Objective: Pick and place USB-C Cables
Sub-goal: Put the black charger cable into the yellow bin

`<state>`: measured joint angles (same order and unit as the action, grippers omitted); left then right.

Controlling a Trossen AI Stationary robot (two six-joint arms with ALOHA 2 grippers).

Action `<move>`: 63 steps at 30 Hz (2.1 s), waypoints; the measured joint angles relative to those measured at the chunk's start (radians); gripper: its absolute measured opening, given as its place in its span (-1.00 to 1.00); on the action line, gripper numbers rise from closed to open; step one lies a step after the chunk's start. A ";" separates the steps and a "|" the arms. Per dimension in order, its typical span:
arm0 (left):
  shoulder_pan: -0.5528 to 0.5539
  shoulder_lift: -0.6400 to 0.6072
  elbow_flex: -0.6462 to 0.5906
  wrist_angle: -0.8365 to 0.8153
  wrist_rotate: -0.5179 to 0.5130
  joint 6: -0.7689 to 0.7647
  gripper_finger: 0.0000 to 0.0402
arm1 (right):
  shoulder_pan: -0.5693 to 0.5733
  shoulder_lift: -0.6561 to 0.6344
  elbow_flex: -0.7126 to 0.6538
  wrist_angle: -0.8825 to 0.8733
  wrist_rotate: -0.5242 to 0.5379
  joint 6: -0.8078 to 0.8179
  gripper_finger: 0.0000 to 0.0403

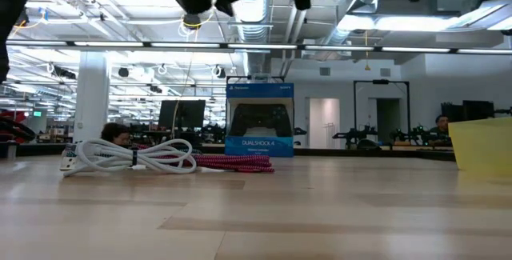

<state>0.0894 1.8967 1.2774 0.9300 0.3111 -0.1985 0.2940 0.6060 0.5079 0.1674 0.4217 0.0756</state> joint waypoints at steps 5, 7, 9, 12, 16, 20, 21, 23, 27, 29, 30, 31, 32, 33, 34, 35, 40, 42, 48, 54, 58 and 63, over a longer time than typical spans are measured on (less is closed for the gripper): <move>0.017 0.014 0.013 0.005 0.014 -0.031 -0.94 | -0.013 0.031 0.000 -0.005 0.005 -0.023 0.12; 0.023 0.015 0.012 0.000 0.023 -0.033 -0.94 | -0.015 0.029 0.000 -0.003 0.029 -0.026 0.15; 0.025 0.015 0.012 0.004 0.023 -0.033 -0.94 | -0.015 0.027 0.000 -0.003 0.059 -0.036 0.19; 0.024 0.015 0.012 0.003 0.023 -0.029 -0.94 | -0.016 0.029 0.000 0.009 0.067 -0.058 0.27; 0.024 0.015 0.012 -0.001 0.022 -0.023 -0.94 | -0.033 0.060 0.000 0.086 0.066 -0.087 0.36; 0.024 0.015 0.012 -0.006 0.021 -0.021 -0.94 | -0.050 0.089 0.000 0.174 0.041 -0.122 0.40; 0.024 0.015 0.012 -0.008 0.021 -0.021 -0.94 | -0.055 0.095 0.000 0.179 0.030 -0.128 0.40; 0.024 0.015 0.011 -0.013 0.018 -0.017 -0.94 | -0.057 0.103 0.000 0.183 0.024 -0.129 0.40; 0.024 0.015 0.011 -0.026 0.016 0.003 -0.94 | -0.057 0.107 0.000 0.207 0.023 -0.129 0.40; 0.024 0.015 0.011 -0.029 0.004 0.011 -0.94 | -0.057 0.111 0.000 0.237 0.016 -0.129 0.40; 0.024 0.015 0.011 -0.036 -0.006 0.019 -0.94 | -0.059 0.114 0.000 0.248 0.008 -0.129 0.40; 0.024 0.015 0.011 -0.042 -0.017 0.024 -0.94 | -0.062 0.115 0.000 0.249 -0.003 -0.129 0.40; 0.024 0.015 0.011 -0.045 -0.025 0.029 -0.94 | -0.064 0.116 0.000 0.249 -0.008 -0.129 0.40; 0.024 0.015 0.011 -0.044 -0.029 0.029 -0.94 | -0.069 0.115 0.000 0.253 -0.012 -0.129 0.40; 0.024 0.015 0.011 -0.043 -0.029 0.030 -0.94 | -0.073 0.116 0.000 0.255 -0.012 -0.129 0.40; 0.024 0.015 0.011 -0.042 -0.032 0.031 -0.94 | -0.078 0.120 0.000 0.257 -0.012 -0.129 0.40; 0.021 0.015 0.011 -0.043 -0.051 0.066 -0.94 | -0.105 0.143 0.000 0.268 -0.012 -0.128 0.40; 0.021 0.015 0.011 -0.043 -0.063 0.066 -0.94 | -0.116 0.159 0.000 0.279 -0.012 -0.129 0.40; 0.021 0.022 0.010 -0.077 -0.065 0.089 -0.94 | -0.140 0.197 0.000 0.324 -0.028 -0.128 0.40; 0.021 0.022 0.010 -0.076 -0.066 0.093 -0.94 | -0.140 0.197 0.000 0.338 -0.027 -0.128 0.37; 0.021 0.022 0.010 -0.076 -0.068 0.092 -0.94 | -0.140 0.190 0.000 0.339 -0.007 -0.128 0.25; 0.021 0.022 0.010 -0.064 -0.074 0.092 -0.94 | -0.139 0.194 0.000 0.335 0.020 -0.128 -0.07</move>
<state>0.1101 1.9182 1.2879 0.8659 0.2367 -0.1064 0.1547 0.7998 0.5079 0.5022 0.4412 -0.0521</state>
